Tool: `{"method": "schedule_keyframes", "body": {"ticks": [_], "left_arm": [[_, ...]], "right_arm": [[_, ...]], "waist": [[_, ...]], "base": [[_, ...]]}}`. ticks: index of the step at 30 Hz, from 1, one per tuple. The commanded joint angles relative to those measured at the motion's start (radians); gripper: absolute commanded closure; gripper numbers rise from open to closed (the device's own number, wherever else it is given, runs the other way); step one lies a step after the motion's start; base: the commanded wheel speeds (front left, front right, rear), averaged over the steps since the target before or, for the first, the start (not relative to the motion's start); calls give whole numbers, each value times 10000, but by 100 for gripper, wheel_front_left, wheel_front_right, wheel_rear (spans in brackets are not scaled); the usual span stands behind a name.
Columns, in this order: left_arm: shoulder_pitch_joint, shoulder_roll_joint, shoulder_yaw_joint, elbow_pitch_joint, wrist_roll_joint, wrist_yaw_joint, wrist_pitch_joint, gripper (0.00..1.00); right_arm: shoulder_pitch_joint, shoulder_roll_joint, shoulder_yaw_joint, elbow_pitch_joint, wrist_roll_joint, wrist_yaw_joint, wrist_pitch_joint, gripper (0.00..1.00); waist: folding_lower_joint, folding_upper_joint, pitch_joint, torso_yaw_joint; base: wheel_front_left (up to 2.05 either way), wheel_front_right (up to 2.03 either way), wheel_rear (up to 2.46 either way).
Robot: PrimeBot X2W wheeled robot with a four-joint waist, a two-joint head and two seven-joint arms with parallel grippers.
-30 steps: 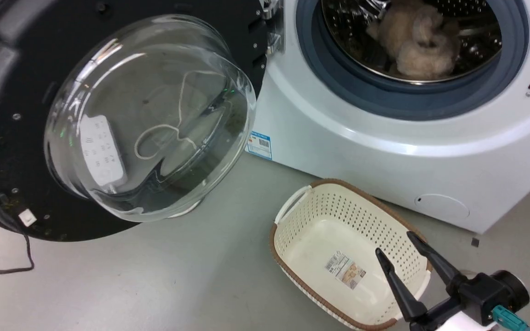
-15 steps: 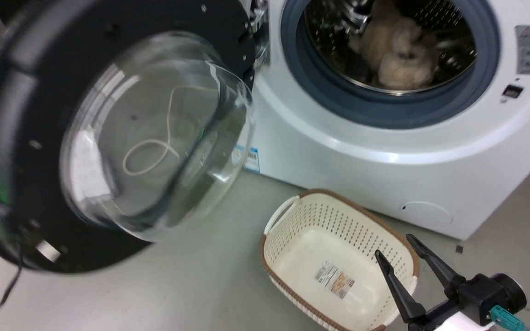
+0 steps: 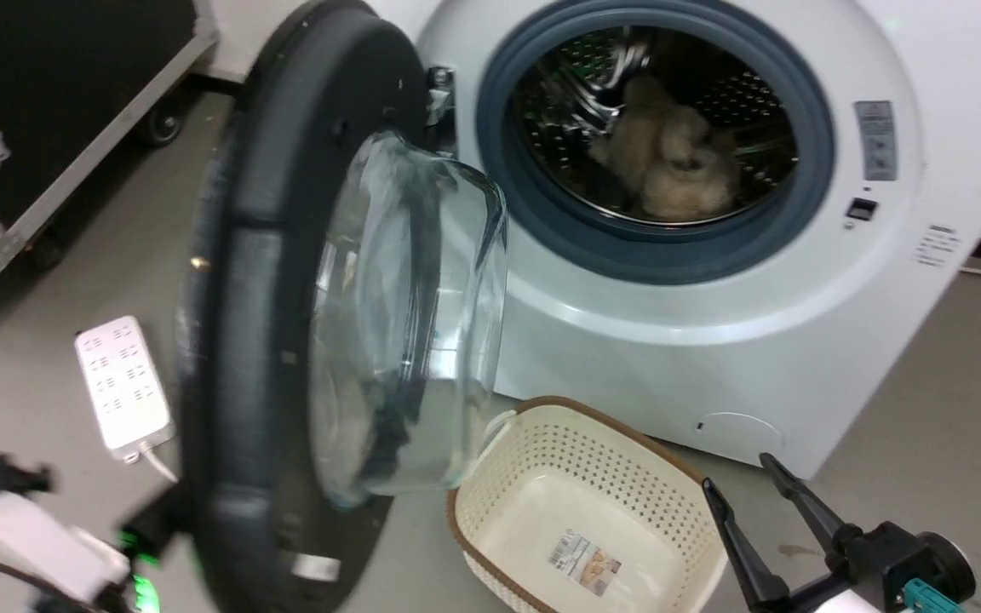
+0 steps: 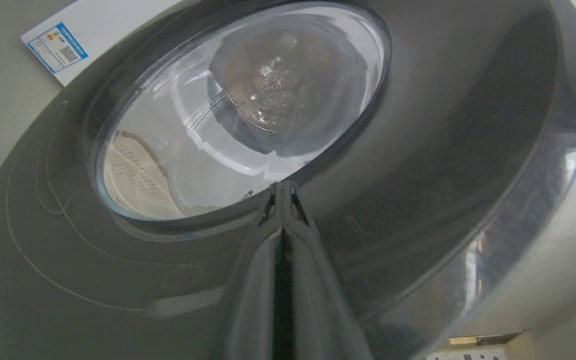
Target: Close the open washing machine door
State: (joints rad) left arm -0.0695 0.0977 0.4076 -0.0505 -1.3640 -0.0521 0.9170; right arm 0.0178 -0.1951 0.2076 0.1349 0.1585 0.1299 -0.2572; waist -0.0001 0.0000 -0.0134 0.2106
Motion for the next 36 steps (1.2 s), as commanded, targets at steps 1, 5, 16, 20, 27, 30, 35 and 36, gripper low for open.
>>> {"method": "schedule_keyframes", "body": {"ticks": [1,5,16,20,27,30,35,36], "left_arm": [[204,-152,-198,-175,-121,-26,50,100],[879,-441,-1205,-627,-735,85,-255,100],[931,-472,-5013,-310,-2202,-298,-3426,100],[-381,-473,-6157,792,-2661,-581,-4988,100],[-2541,-474,-6915,2364,-3398,-754,-6705,100],[-3546,-474,-6919,3240,-3382,-774,-7520,100],[-4956,-474,-6948,4388,-3657,-782,-8704,100],[-5153,-474,-6965,4571,-3676,-783,-8844,100]], "right_arm": [[85,-28,-38,29,-41,8,-45,0],[-50,-84,-107,28,-70,8,-45,0],[-440,-339,-164,-28,43,8,-45,0],[-795,-414,-297,-33,229,8,-45,0],[-1140,-257,-358,45,383,8,-45,0],[-1279,-157,-273,97,415,8,-45,0],[-1462,-15,-224,184,480,8,-45,0],[-1476,4,-212,207,477,8,-45,0]], "waist": [[1,0,-9,-174],[1,0,112,-699],[1,0,1174,-2910],[1,0,1920,-4289],[1,0,2607,-5520],[1,0,2786,-5897],[1,0,2919,-6185],[1,0,2911,-6203]], "base": [[0,0,0],[0,0,0],[0,0,0],[0,0,0],[0,0,0],[0,0,0],[0,0,0],[0,0,0]]}}
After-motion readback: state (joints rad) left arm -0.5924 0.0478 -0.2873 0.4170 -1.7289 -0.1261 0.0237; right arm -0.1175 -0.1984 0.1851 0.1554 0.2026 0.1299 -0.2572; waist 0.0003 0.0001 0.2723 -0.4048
